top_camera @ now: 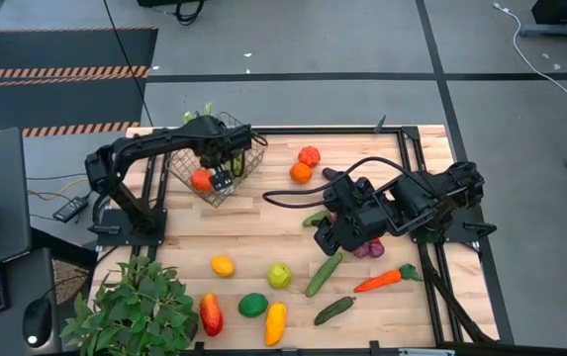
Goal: Build produce basket
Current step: Put the lemon into the wire basket
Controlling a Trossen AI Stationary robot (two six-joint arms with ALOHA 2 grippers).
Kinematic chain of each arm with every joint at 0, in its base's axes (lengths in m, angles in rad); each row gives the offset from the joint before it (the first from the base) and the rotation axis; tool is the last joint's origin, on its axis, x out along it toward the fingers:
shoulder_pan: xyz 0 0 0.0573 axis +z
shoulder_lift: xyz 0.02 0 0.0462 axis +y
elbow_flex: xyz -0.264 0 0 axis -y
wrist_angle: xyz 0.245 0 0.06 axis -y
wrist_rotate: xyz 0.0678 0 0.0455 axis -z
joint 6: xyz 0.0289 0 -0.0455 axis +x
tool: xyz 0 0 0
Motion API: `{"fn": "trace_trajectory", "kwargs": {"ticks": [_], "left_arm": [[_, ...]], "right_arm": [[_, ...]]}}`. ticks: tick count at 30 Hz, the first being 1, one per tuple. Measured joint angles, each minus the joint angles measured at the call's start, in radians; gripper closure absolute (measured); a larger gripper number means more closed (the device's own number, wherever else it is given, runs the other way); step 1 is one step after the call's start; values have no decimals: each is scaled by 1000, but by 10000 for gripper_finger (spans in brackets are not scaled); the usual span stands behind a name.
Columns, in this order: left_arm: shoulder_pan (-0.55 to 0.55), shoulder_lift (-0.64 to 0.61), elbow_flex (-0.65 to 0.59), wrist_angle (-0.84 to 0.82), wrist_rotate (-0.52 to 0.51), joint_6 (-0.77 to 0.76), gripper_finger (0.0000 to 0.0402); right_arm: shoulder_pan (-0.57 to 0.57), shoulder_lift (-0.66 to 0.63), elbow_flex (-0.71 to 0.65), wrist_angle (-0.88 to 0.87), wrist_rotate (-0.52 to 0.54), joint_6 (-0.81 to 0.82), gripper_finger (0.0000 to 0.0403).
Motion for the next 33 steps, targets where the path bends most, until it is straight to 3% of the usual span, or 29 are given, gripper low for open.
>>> {"fn": "trace_trajectory", "kwargs": {"ticks": [4,9,17,20,25,33], "left_arm": [[-53,-29,0,-31,68,-34,48],[-172,-83,0,-31,256,-86,47],[-497,-100,0,-31,413,-100,47],[-631,-100,0,2,393,-60,47],[-798,-99,0,127,266,-54,47],[-949,-99,-127,299,170,-88,47]], "right_arm": [[-7,0,0,0,0,-23,124],[-16,0,0,0,2,-69,124],[-25,0,0,0,3,-165,124],[-26,0,0,0,3,-185,124],[-22,0,0,0,3,-207,124],[-4,0,0,0,3,-198,124]]}}
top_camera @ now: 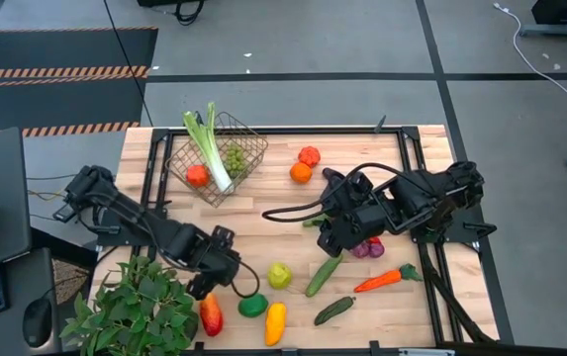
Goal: Build produce basket
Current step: Put the lemon into the wire basket
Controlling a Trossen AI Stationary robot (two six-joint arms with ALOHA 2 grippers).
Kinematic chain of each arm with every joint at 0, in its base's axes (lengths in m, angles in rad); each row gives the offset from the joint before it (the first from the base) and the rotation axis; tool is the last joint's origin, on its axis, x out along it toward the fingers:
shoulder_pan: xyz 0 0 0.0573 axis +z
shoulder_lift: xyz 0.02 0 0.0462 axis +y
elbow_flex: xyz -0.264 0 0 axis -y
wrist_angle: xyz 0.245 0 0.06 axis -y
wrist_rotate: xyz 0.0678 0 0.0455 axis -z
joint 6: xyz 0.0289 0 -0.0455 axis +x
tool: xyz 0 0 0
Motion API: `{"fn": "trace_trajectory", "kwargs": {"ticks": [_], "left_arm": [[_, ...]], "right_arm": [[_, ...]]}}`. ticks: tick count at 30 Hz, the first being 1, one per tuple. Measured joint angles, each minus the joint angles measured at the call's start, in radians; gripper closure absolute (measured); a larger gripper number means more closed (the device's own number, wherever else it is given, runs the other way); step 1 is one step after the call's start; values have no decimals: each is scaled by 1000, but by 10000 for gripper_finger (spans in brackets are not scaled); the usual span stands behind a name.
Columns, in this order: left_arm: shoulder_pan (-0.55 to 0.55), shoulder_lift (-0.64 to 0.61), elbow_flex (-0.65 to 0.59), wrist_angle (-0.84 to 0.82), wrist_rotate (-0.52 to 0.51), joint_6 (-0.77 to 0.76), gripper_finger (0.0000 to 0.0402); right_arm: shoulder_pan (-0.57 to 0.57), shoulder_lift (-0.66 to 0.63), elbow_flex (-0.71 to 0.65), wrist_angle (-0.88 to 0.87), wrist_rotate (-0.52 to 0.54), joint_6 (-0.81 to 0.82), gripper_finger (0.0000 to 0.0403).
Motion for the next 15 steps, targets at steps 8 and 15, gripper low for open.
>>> {"fn": "trace_trajectory", "kwargs": {"ticks": [8,15], "left_arm": [[2,1,-169,130,5,-86,47],[29,1,-288,225,11,-93,47]], "right_arm": [[38,0,0,0,0,36,124],[55,0,0,0,-4,75,124]]}}
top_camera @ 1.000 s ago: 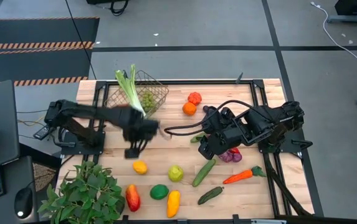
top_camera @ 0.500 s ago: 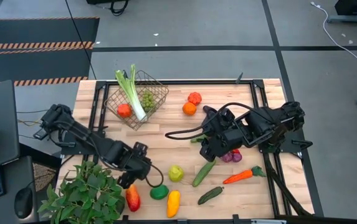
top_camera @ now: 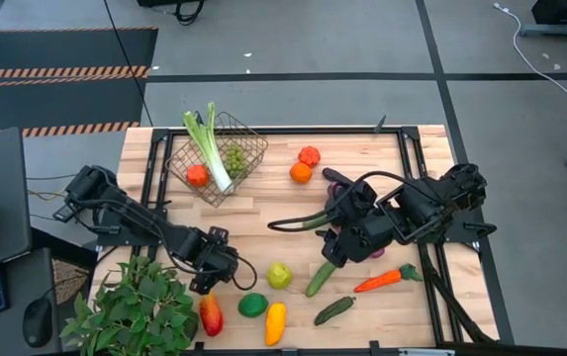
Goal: Build produce basket
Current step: Put the lemon into the wire basket
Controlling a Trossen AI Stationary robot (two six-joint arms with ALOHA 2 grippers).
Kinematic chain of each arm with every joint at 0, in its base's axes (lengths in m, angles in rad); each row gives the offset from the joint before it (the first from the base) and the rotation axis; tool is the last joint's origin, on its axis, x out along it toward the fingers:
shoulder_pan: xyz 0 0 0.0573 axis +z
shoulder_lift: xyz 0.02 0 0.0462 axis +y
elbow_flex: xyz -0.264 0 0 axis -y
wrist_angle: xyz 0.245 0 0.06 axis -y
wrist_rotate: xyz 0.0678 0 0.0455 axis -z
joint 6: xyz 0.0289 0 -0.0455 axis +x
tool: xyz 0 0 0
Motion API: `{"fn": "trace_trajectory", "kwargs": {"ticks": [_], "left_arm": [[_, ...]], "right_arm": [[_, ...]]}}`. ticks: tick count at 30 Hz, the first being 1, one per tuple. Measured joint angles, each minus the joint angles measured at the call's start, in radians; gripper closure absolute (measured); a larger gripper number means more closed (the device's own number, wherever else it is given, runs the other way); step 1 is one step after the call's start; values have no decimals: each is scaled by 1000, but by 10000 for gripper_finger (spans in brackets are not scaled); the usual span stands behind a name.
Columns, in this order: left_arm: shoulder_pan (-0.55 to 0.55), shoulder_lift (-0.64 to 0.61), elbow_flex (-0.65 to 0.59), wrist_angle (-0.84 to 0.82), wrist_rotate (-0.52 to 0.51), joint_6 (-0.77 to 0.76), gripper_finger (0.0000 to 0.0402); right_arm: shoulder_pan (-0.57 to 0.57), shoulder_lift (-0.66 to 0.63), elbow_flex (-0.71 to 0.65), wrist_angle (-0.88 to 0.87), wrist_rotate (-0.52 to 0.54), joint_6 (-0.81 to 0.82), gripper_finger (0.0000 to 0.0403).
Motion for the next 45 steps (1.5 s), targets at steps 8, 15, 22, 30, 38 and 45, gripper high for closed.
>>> {"fn": "trace_trajectory", "kwargs": {"ticks": [8,15,22,30,38,45], "left_arm": [[15,0,-90,202,0,2,47],[20,50,-130,229,8,65,66],[43,88,-139,222,41,38,124],[125,88,32,41,27,16,182],[357,79,213,-185,-110,-101,167],[615,46,359,-234,-160,-35,177]], "right_arm": [[0,0,0,0,0,40,124],[0,0,0,0,0,53,124],[-15,0,0,0,0,69,124],[-40,0,0,0,0,56,124],[-58,0,0,0,1,32,124],[-62,0,0,0,3,30,124]]}}
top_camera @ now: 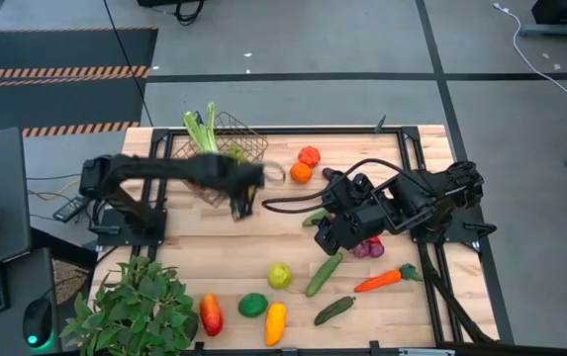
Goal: Build produce basket
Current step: Put the lemon into the wire basket, then put the top cucumber into the wire basket
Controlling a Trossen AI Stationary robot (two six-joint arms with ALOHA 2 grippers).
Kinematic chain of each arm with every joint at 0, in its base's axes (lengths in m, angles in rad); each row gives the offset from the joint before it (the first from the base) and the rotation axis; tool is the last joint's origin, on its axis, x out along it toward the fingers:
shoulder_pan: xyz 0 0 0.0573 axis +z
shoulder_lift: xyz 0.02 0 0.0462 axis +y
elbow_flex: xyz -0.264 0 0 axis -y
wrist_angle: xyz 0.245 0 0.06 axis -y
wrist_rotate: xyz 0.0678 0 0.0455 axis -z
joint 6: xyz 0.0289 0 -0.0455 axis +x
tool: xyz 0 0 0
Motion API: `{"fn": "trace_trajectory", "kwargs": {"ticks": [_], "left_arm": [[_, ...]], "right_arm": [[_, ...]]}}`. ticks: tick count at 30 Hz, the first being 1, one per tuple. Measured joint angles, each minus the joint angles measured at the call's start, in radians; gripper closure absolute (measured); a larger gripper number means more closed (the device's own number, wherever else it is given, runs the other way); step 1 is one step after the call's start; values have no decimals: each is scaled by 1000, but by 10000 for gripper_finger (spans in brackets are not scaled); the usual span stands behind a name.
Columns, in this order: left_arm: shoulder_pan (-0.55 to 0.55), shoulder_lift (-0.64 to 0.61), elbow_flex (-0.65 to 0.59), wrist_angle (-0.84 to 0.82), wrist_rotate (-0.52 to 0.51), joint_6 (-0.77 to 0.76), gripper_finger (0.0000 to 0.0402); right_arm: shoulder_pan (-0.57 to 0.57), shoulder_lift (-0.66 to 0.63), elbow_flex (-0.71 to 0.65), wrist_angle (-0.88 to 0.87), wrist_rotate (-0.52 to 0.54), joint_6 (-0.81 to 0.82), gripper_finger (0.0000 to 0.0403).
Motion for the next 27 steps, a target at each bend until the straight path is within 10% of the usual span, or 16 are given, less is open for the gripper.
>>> {"fn": "trace_trajectory", "kwargs": {"ticks": [14,27], "left_arm": [[414,-15,113,-45,-18,88,147],[474,-4,113,-81,67,134,31]], "right_arm": [[1,0,0,0,18,11,124],[-18,0,0,0,26,0,124]]}}
